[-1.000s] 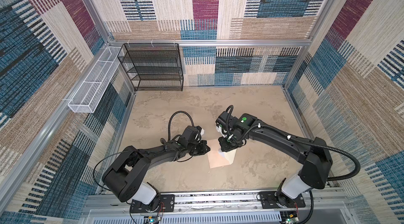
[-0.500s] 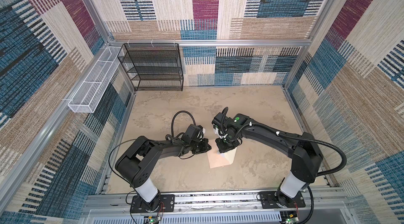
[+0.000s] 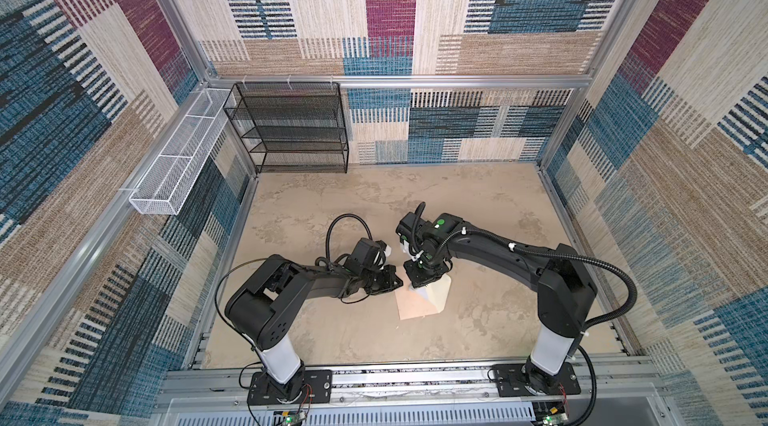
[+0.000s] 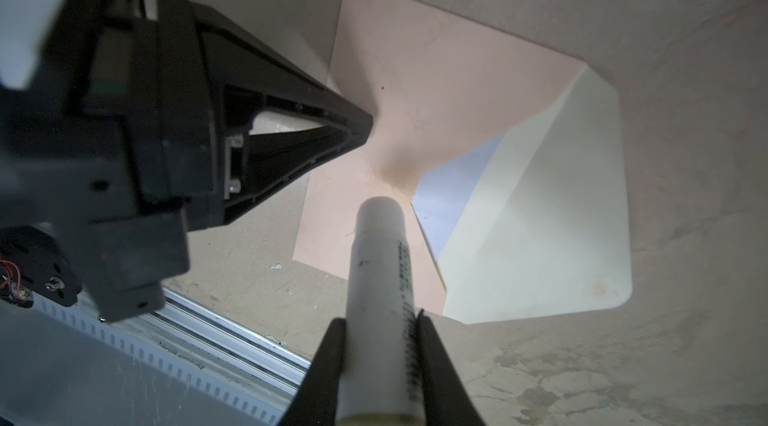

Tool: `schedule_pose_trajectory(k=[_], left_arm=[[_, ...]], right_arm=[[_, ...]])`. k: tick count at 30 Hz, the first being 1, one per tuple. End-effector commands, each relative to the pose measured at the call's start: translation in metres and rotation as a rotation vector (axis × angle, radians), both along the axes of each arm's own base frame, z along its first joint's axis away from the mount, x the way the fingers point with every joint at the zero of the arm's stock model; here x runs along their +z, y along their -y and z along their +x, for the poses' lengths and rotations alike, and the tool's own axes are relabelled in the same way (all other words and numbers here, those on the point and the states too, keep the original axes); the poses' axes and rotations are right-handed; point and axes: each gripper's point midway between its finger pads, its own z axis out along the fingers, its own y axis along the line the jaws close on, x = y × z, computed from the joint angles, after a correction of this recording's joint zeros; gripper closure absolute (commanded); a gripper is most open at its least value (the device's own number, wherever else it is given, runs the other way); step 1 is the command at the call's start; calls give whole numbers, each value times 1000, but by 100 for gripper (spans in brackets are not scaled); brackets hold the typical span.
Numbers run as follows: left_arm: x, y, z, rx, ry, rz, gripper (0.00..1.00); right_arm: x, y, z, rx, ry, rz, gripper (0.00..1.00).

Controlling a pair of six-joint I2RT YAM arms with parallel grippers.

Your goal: Place the letter into the envelope and seal it

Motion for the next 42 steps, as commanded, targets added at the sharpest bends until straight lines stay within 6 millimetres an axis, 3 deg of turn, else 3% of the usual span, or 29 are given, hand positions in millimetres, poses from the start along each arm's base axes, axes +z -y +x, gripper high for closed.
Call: schedule_pose_trajectory(k=[1,17,31,42], left_arm=[[-14,-10,-8,16,-53,49,100],[-18,-10,-9,12,-64,38,100],[-19,-9,-9,4,-67,38,100],[-23,-9,-9,2,-76,35,100]], right_arm=[[-1,1,3,7,5,-16,86],[-12,0,2,21,-39,-48,100],[-21,-2,4,32,-58,-77,100],[-30,10,15,13,-26,-176,100]])
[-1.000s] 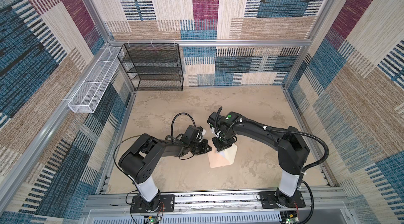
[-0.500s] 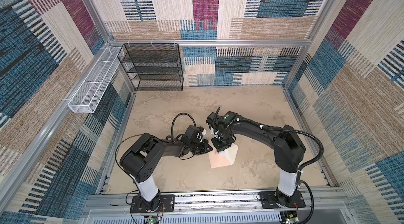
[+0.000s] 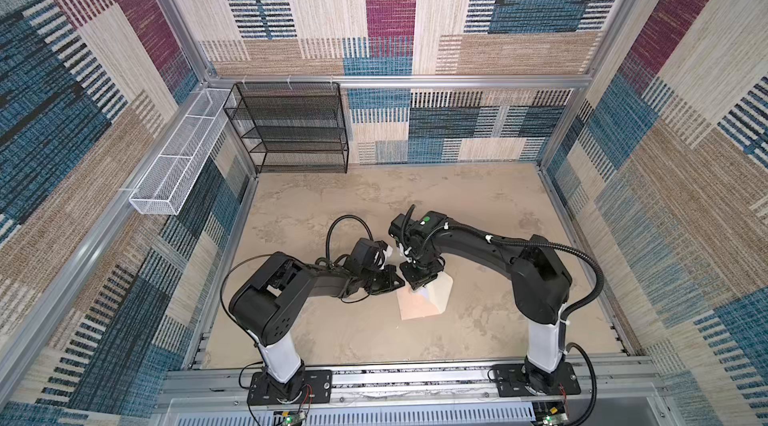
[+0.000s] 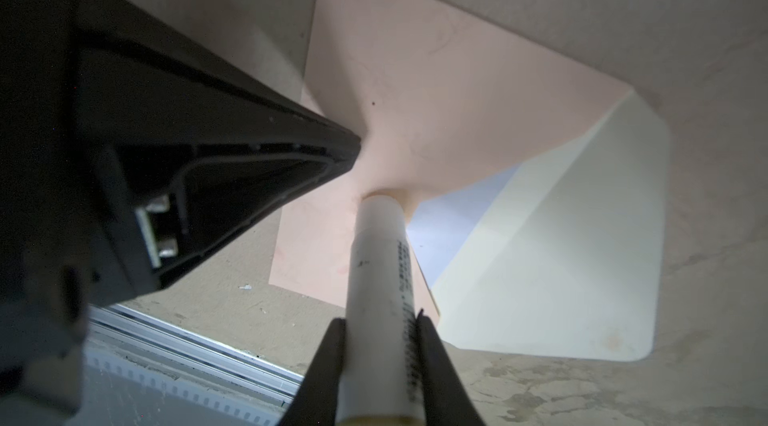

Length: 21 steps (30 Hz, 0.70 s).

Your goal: Place the letter into the envelope and seal it

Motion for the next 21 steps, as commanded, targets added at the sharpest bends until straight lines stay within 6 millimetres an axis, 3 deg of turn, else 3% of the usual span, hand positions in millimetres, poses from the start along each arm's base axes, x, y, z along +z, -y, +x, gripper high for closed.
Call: schedule_pose_trajectory(k=[1,21], left_arm=[[-21,-14,-9,26,-65,86,100],[-26,-17,-9,27,-83,89,100]], right_arm=[[-4,10,9,-13,44,-71,100],[-5,17,17,-28,63,-124,100]])
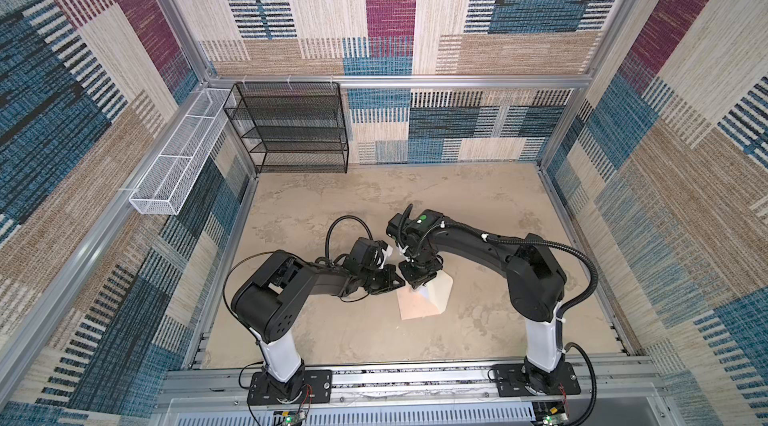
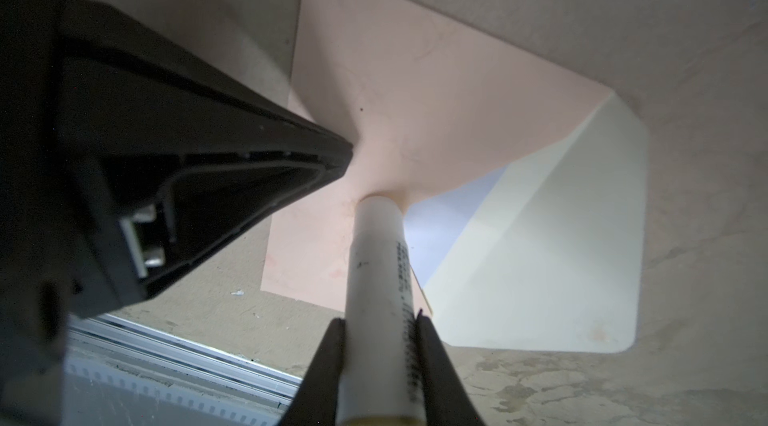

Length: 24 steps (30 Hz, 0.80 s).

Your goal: Place the letter into the envelope and seal it

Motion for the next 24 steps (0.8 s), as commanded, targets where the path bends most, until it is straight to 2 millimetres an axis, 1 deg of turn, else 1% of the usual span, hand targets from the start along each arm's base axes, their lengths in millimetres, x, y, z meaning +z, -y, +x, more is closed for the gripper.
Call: schedule_pose_trajectory(k=[1,7,18,20,24], left_arm=[[-25,-18,-9,38,-66,114,100],[-26,-18,-9,38,-69,115,100],[-30,-18,-9,38,-84,123,100],[-30,-18,-8,37,-83,127,100],[-30,-18,-8,34,-85,130,100]], right_arm=[[-4,15,12,-17,62,-86,100],[-3,11,11,-15,50,-68,100],[7,-14,-8,24,-19,90,100],[7,-16,-12,33,-28,102,100],[8,-14,-11,37,-16,90,100]])
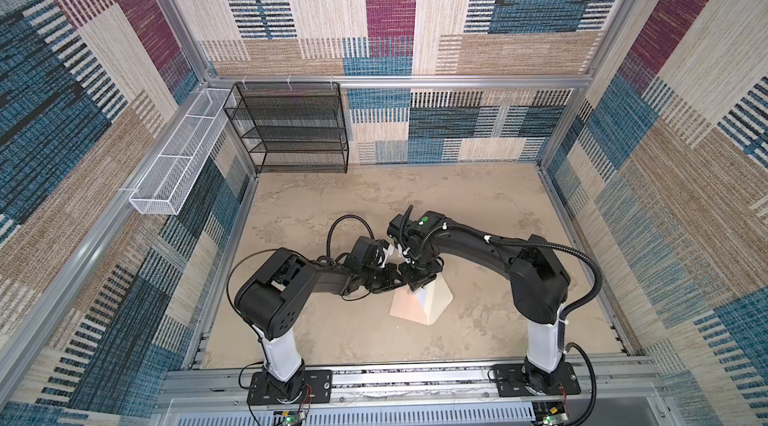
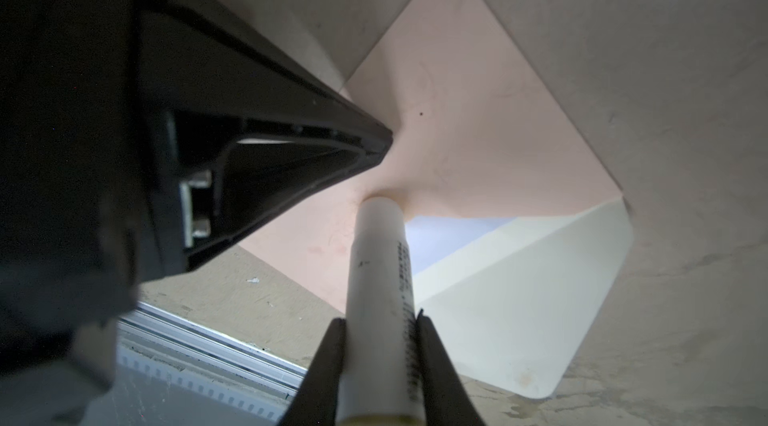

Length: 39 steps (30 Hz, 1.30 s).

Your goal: Place the letter into the envelope and seal it

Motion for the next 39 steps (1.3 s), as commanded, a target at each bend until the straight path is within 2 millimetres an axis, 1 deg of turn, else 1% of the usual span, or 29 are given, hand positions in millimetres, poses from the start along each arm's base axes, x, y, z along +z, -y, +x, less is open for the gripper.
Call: schedule_pose_trajectory(k=[1,7,15,20,21,23,30,39], left_arm=[[-29,-21,-11,42,-80,141,100],[-28,-22,-12,36,-81,147,100],[-29,-23,-14,27,-85,156,100],[-31,-25,-15,28,-86,162,100],[-32,-26,-16,28,-88,163,100],[-32,-26,-16,29,-87,165,100],[-34,-28,-17,29,-92,173,100],[-41,-35,-19,34,-109,216,100]], right_arm=[[3,-4,2,13,11,24,100],[-3,4,8,8,31,-30,100],[-4,14,25,-19,68,-77,100],[-8,17,28,-25,66,-90,100],[-3,12,33,-28,81,-73,100],[-2,9,34,-27,84,-68,100],[4,9,37,-31,92,-66,100],[32,8,33,-29,113,-18,100]])
